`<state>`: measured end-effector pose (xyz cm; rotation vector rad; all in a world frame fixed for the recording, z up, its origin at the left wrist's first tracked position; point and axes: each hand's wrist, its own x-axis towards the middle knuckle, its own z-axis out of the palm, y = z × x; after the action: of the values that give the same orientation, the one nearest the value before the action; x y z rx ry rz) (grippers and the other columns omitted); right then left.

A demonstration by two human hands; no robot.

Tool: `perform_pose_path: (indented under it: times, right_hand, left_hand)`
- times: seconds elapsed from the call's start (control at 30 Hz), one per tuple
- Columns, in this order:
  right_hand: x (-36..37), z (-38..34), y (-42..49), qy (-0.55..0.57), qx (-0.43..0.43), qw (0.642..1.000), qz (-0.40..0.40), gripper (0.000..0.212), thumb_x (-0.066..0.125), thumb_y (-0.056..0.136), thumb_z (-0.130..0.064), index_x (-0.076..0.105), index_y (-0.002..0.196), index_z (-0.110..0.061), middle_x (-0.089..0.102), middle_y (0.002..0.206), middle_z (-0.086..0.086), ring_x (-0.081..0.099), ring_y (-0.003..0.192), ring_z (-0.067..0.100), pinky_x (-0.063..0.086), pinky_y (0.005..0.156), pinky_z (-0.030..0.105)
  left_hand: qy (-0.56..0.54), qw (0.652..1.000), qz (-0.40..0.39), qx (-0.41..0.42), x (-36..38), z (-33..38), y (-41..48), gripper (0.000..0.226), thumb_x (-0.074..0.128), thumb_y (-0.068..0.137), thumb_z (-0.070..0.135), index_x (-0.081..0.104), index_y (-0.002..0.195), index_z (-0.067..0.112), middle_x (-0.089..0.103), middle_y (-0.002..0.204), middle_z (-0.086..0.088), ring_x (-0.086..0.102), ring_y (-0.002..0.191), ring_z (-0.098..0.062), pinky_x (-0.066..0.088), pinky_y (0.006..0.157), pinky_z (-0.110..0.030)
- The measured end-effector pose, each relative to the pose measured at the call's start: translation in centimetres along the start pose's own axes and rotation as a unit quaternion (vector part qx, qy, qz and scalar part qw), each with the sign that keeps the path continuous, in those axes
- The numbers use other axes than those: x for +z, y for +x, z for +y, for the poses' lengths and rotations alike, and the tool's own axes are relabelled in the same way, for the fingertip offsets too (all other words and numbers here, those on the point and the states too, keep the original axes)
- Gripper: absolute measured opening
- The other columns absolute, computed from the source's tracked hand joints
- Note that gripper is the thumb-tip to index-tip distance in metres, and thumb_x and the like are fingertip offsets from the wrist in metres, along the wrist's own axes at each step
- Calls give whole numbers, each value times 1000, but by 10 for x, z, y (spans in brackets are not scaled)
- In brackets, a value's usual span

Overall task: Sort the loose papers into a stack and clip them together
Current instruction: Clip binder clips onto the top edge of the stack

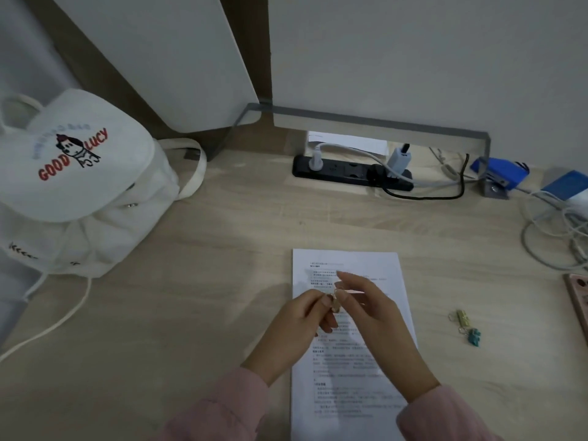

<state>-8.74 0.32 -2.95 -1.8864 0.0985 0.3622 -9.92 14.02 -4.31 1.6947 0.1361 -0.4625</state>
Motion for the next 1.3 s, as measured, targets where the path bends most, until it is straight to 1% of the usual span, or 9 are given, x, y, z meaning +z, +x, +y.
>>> perform_pose_path:
  times: [0.17, 0.4, 0.53, 0.73, 0.93, 1.03, 1.13, 1.2, 1.3]
  right_hand:
    - [-16, 0, 24, -44, 61, 992, -100, 12, 56, 89, -22, 66, 95, -24, 70, 83, 0, 64, 65, 3, 52, 64, 16]
    - [-35, -5, 54, -46, 75, 976, -199, 17, 58, 88, -25, 70, 93, -14, 69, 82, 3, 65, 69, 8, 53, 66, 18]
    - [-36, -1, 70, 2, 98, 977, -190, 25, 56, 88, -26, 69, 97, -7, 72, 93, 10, 68, 86, 16, 56, 80, 23]
    - [-31, 17, 89, 45, 137, 981, -133, 31, 56, 86, -33, 71, 96, -9, 73, 97, 9, 68, 94, 20, 54, 88, 26]
    - [-27, 34, 99, 53, 167, 979, -108, 32, 58, 87, -30, 70, 93, -1, 71, 97, 19, 68, 88, 22, 56, 81, 21]
    - [-20, 45, 99, 34, 184, 976, -109, 32, 58, 88, -27, 69, 92, 2, 70, 92, 19, 65, 79, 14, 53, 72, 13]
    - [-17, 51, 98, 30, 187, 976, -105, 33, 58, 87, -30, 69, 90, 1, 69, 85, 11, 62, 76, 12, 50, 69, 12]
    - [-17, 53, 99, 32, 188, 976, -103, 33, 58, 87, -30, 69, 90, 1, 69, 84, 9, 61, 77, 13, 50, 68, 12]
    - [-18, 53, 99, 35, 190, 976, -103, 33, 58, 88, -27, 68, 91, 4, 68, 84, 11, 61, 77, 14, 49, 67, 11]
  left_hand:
    - [99, 994, -3, 37, -7, -8, 8, 23, 41, 97, 30, 53, 78, 35, 64, 71, 12, 61, 72, 1, 49, 75, -25]
    - [143, 988, -19, 49, -14, -7, 25, 22, 42, 96, 32, 54, 80, 39, 63, 72, 18, 61, 76, 3, 51, 80, -30]
    - [146, 988, 27, 42, -15, -8, 40, 16, 46, 94, 34, 61, 96, 34, 65, 92, 16, 61, 87, -1, 50, 78, -27]
    - [111, 969, 222, 9, -25, -21, 58, 26, 48, 93, 20, 56, 115, 30, 54, 115, 20, 52, 106, 3, 41, 84, -13]
    - [58, 973, 201, -97, -26, -32, 71, 43, 50, 92, 17, 40, 135, 16, 41, 130, 6, 44, 113, -3, 34, 92, -19]
    - [13, 976, 150, -156, -25, -37, 79, 33, 50, 90, 16, 49, 124, 11, 53, 126, 0, 51, 111, -10, 35, 89, -22]
    - [-35, 970, 145, -192, -25, -36, 85, 22, 50, 76, 23, 56, 88, 5, 65, 92, -12, 57, 83, -18, 41, 74, -30]
    - [-43, 965, 161, -204, -27, -36, 90, 22, 49, 75, 22, 59, 86, 5, 57, 73, -4, 52, 73, -17, 41, 71, -32]
    - [-38, 965, 143, -214, -29, -34, 95, 13, 47, 81, 14, 59, 85, 15, 54, 74, -4, 48, 71, -16, 35, 68, -29]
